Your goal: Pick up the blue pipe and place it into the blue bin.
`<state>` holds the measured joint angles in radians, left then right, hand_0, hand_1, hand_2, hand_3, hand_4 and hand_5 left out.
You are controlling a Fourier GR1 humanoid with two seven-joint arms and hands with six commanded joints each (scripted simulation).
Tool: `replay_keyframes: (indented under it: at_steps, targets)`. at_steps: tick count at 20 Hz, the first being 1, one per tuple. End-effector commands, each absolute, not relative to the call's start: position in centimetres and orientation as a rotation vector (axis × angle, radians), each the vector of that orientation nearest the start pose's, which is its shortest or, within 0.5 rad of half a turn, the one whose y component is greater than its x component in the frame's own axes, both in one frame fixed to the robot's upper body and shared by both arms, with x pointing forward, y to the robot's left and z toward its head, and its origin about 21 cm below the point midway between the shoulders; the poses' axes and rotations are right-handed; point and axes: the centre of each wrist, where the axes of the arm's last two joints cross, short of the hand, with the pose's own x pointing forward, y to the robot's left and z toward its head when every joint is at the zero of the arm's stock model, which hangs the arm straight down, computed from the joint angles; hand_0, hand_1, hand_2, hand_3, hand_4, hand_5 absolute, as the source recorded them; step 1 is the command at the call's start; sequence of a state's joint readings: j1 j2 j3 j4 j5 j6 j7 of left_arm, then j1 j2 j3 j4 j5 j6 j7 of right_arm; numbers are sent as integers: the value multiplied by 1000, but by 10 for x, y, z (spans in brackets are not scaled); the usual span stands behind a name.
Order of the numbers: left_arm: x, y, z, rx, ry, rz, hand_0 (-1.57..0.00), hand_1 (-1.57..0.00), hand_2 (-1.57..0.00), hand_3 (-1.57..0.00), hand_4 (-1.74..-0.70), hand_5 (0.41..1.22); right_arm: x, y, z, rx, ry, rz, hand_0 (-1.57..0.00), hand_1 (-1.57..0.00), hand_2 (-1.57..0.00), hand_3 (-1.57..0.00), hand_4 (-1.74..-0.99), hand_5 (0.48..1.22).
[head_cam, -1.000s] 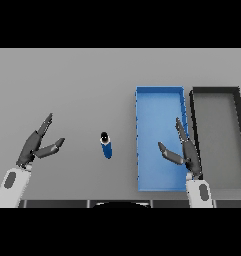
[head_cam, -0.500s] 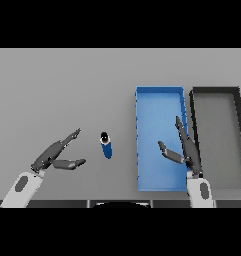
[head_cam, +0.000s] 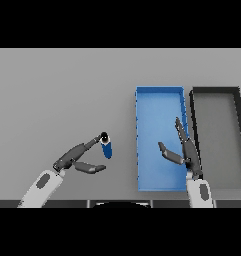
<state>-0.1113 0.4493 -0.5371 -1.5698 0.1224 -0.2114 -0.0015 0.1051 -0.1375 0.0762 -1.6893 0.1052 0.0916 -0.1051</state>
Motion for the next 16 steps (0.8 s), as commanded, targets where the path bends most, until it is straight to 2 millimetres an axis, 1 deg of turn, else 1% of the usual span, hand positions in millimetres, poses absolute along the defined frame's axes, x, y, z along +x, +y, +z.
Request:
replay_keyframes:
  at_steps: [1,2,3,4,5,6,8,9,11,12,13,14,15,16]
  targets:
    - [244,200,5,-324,-1389,-856,1,1,1,1,-1113,447,221,-251,14,-67,-1679,299,1,1,1,1,-1276,613]
    - [249,193,4,-344,-1391,-849,1,1,1,1,-1114,450,223,-252,15,-73,-1673,294,1,1,1,1,-1276,609]
    - [251,186,-2,-357,-1370,-844,1,1,1,1,-1118,450,223,-251,14,-70,-1672,297,1,1,1,1,-1273,607]
    - [254,181,-6,-370,-1360,-840,1,1,1,1,-1117,448,218,-251,12,-57,-1673,292,1,1,1,1,-1274,605]
    - [256,180,-8,-361,-1382,-845,1,1,1,1,-1107,444,218,-253,12,-62,-1671,287,1,1,1,1,-1274,603]
    - [256,176,-13,-344,-1382,-860,1,1,1,1,-1095,441,220,-254,11,-70,-1666,292,1,1,1,1,-1266,598]
    - [261,168,-15,-353,-1418,-866,1,1,1,1,-1075,445,219,-252,8,-73,-1663,293,1,1,1,1,-1267,598]
    - [264,162,-18,-383,-1416,-848,1,1,1,1,-1081,459,219,-255,7,-70,-1661,289,1,1,1,1,-1264,598]
    - [268,154,-18,-436,-1438,-815,1,1,-19,-18,-1109,507,219,-251,8,-63,-1676,287,1,1,1,1,-1267,600]
    - [267,150,-21,-459,-1443,-788,1,-33,-114,-96,-1141,550,219,-254,9,-70,-1671,291,1,1,1,1,-1266,601]
    - [269,148,-23,-479,-1441,-750,-17,-160,-290,-255,-1208,607,220,-250,8,-72,-1668,286,1,1,1,1,-1261,600]
    - [269,145,-24,-496,-1443,-709,-187,-348,-481,-519,-1253,730,217,-252,7,-70,-1682,292,1,1,1,1,-1260,600]
    - [269,143,-24,-503,-1442,-676,-443,-592,-699,-721,-1345,828,221,-255,10,-76,-1677,294,1,1,1,1,-1259,602]
    - [267,141,-25,-495,-1441,-668,-668,-788,-873,-875,-1419,906,219,-254,10,-73,-1684,295,1,1,1,1,-1259,605]
